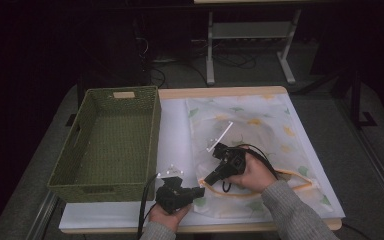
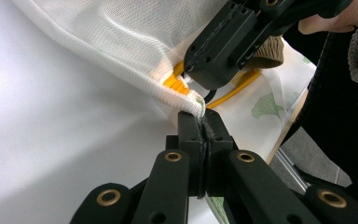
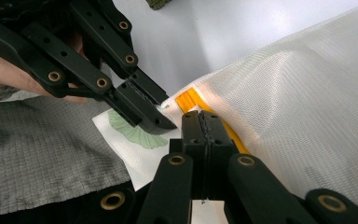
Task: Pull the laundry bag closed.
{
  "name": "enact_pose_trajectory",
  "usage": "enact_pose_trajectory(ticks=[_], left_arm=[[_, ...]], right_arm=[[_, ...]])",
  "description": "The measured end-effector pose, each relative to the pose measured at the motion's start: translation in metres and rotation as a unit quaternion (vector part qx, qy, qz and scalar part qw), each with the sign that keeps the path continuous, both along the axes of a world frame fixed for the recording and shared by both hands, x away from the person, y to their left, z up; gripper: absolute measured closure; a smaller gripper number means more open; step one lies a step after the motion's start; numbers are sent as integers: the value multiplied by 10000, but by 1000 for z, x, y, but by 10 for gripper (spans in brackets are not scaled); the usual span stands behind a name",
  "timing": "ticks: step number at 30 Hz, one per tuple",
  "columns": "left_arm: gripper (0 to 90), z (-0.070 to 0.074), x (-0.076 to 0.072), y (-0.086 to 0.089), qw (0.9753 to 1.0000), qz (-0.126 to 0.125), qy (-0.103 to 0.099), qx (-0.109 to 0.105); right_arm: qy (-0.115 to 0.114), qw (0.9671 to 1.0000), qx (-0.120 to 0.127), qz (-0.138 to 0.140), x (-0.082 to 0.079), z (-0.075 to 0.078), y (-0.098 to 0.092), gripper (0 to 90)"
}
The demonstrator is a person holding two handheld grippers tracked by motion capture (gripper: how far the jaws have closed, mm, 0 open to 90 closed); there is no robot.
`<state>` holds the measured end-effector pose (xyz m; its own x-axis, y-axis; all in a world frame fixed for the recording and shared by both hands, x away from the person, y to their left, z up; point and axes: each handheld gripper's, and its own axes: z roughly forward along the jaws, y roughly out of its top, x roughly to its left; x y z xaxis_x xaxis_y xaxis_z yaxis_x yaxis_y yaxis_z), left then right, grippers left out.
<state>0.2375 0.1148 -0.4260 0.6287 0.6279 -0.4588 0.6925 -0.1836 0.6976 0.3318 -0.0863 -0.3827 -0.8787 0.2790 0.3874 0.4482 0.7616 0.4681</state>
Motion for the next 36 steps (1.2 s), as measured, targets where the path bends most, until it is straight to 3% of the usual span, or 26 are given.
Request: enact_pose_trajectory(ticks=[7,13,16,17,20,23,27,30,36], left_arm=[[889,1,-7,8,9997,209,-100,-74],[889,1,-9,7,9998,122,-177,-1],[884,-1,-8,5,10000,42,-61,-41],[874,-1,-8,5,10000,52,-32,-55],[720,0,-5,3,9999,85,35,-73],[670,3,-2,1,9999,87,81,-10],[703,2,4,0,9997,129,197,-47],[779,2,6,0,9997,101,210,-78],[838,5,3,-1,10000,90,14,31]], right_arm=[[107,9996,205,-164,-5,1,-6,898],[33,9994,195,-272,-11,0,-9,899],[31,9994,175,-305,-13,-4,-10,899],[44,9994,168,-312,-14,-4,-10,899],[-26,9997,78,-247,-18,-5,-9,898],[-46,9997,62,-219,-19,-5,-8,898],[-18,9998,87,-182,-19,-4,-7,898],[-9,9998,16,-184,-19,-5,-7,898],[34,9996,93,-268,-19,-7,-10,898]])
